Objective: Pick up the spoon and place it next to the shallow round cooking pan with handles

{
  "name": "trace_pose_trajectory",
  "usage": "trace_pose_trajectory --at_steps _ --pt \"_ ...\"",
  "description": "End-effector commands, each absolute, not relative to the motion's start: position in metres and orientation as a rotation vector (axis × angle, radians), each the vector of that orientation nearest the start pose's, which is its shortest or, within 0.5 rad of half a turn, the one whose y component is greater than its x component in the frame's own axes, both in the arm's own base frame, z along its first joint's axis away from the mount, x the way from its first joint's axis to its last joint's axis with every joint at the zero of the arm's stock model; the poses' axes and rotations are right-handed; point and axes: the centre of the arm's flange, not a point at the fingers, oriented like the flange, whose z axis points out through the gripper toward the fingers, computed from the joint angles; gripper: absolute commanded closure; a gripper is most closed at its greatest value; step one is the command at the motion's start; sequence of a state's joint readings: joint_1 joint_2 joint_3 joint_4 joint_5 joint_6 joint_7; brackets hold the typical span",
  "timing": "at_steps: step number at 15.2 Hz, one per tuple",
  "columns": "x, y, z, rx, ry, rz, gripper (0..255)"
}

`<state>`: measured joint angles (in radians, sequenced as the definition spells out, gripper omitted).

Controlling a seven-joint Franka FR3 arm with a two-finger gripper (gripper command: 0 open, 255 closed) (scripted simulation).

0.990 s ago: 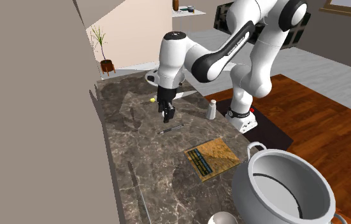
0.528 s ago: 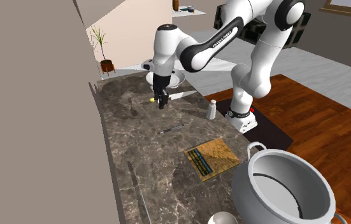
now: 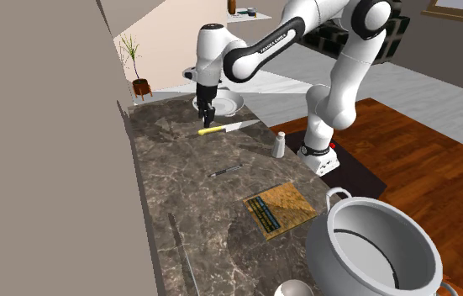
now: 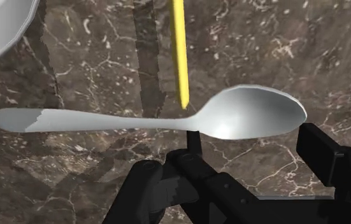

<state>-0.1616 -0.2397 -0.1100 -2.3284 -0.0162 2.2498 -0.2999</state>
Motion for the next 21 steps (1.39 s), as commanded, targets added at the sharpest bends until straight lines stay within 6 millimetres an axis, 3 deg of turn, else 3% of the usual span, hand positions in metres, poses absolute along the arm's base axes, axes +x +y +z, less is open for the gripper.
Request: trace_pose_trajectory --at_steps 1,8,21 --pt "0.463 -0.16 0.447 -3.164 -0.064 -0.249 255" --pt "0.456 -0.256 0.447 -3.164 -0.064 -0.249 255" --pt "0.456 -0.256 0.378 -3.164 -0.064 -0.249 255"
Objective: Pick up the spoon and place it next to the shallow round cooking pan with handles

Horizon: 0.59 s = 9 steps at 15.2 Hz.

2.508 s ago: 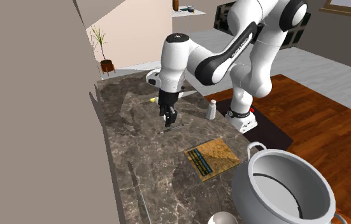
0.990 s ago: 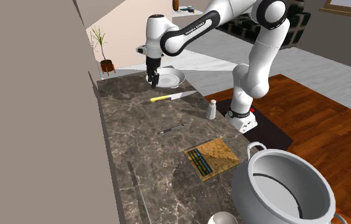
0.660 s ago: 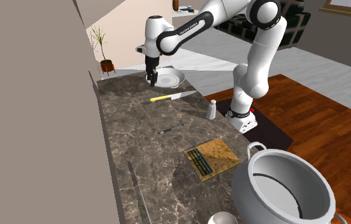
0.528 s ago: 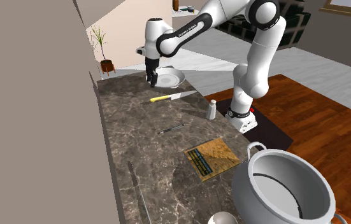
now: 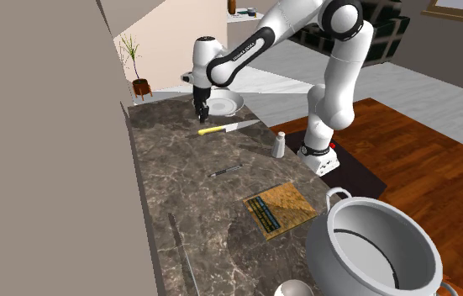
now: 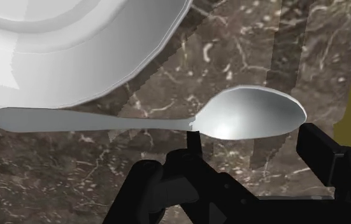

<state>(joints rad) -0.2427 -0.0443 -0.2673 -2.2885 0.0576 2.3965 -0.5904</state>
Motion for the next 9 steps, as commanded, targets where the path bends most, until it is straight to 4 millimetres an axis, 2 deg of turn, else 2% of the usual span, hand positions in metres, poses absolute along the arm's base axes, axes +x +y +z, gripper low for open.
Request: trace_pose_trajectory --at_steps 1,6,9 --pt "0.456 -0.256 0.373 -3.164 -0.064 -0.249 255" --pt "0.456 -0.256 0.347 -3.164 -0.064 -0.249 255" --pt "0.456 -0.256 0.345 -3.164 -0.064 -0.248 255"
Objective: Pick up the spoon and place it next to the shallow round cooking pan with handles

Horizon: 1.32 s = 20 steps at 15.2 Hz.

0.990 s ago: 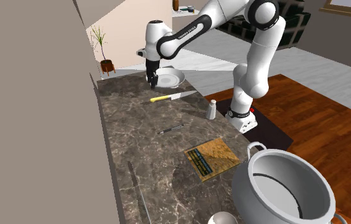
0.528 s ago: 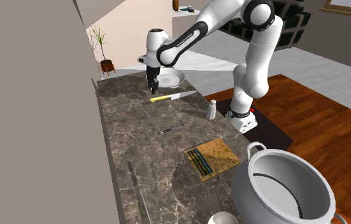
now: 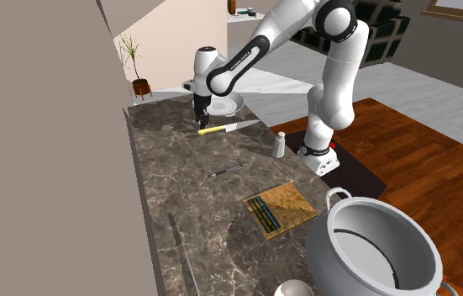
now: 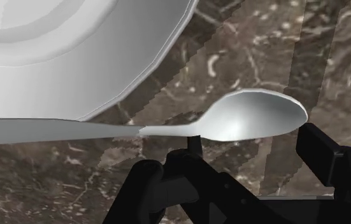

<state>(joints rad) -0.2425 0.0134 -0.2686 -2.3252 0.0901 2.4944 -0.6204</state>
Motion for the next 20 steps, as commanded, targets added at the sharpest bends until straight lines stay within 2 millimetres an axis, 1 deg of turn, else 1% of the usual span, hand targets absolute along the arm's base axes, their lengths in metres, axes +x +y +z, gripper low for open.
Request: trace_pose_trajectory --at_steps 1,5,6,11,14,15,20 --pt "0.456 -0.256 0.345 -3.164 -0.064 -0.249 255" --pt "0.456 -0.256 0.345 -3.164 -0.064 -0.249 255" --pt "0.456 -0.256 0.346 -3.164 -0.064 -0.249 0" --pt "0.456 -0.256 0.345 -3.164 -0.064 -0.249 0" --pt "0.45 -0.255 0.384 -3.164 -0.064 -0.249 0" --pt "0.448 -0.255 0.394 -3.164 -0.064 -0.249 0" --pt "0.448 -0.255 0.394 -3.164 -0.064 -0.249 0"
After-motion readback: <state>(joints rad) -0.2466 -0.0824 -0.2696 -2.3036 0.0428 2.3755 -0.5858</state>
